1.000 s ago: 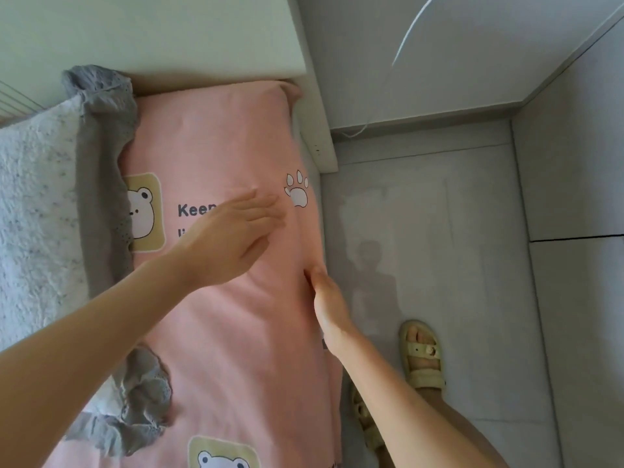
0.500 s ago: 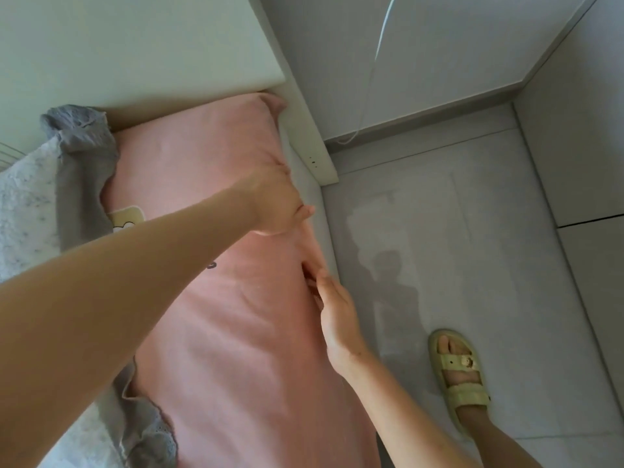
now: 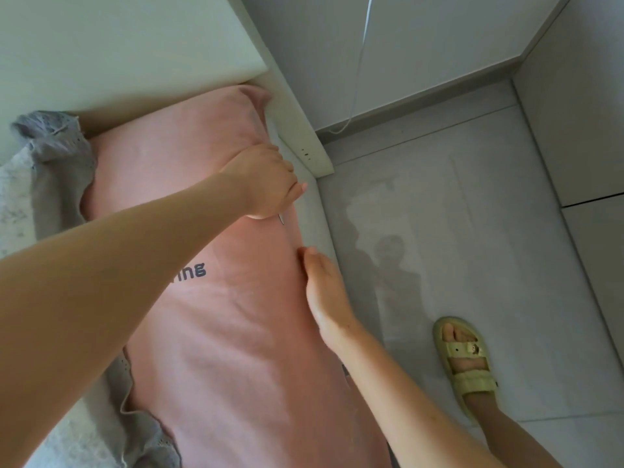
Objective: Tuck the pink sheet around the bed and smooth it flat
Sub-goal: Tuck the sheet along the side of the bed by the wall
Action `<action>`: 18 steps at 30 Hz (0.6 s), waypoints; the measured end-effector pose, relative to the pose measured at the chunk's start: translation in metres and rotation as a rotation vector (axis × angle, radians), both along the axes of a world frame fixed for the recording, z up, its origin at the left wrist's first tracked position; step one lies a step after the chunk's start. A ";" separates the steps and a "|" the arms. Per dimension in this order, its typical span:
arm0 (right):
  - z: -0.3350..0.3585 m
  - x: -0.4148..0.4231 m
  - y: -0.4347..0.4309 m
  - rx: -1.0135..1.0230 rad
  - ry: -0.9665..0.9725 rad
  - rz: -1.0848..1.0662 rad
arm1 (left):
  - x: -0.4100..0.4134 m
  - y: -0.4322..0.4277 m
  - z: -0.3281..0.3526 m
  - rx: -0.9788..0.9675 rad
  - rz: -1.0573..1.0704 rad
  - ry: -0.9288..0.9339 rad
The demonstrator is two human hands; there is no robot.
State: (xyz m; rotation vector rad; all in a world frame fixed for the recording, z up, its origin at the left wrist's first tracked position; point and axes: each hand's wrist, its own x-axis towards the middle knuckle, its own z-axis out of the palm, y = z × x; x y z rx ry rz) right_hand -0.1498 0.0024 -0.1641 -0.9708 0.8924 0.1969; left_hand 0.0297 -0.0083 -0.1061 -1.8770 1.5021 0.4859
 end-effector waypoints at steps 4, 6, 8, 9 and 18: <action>0.008 0.005 -0.003 0.096 0.009 -0.051 | -0.002 -0.011 -0.004 0.188 0.002 -0.040; 0.006 0.004 -0.009 0.264 0.007 -0.088 | -0.005 -0.016 -0.005 0.262 -0.021 -0.054; 0.007 0.002 -0.006 0.343 0.005 -0.057 | -0.008 -0.016 -0.003 0.282 -0.067 -0.047; 0.007 0.003 -0.003 0.389 0.007 -0.042 | -0.009 -0.014 -0.001 0.275 -0.071 -0.041; 0.006 0.009 0.000 0.588 -0.056 0.082 | 0.000 -0.004 0.031 0.185 -0.010 0.066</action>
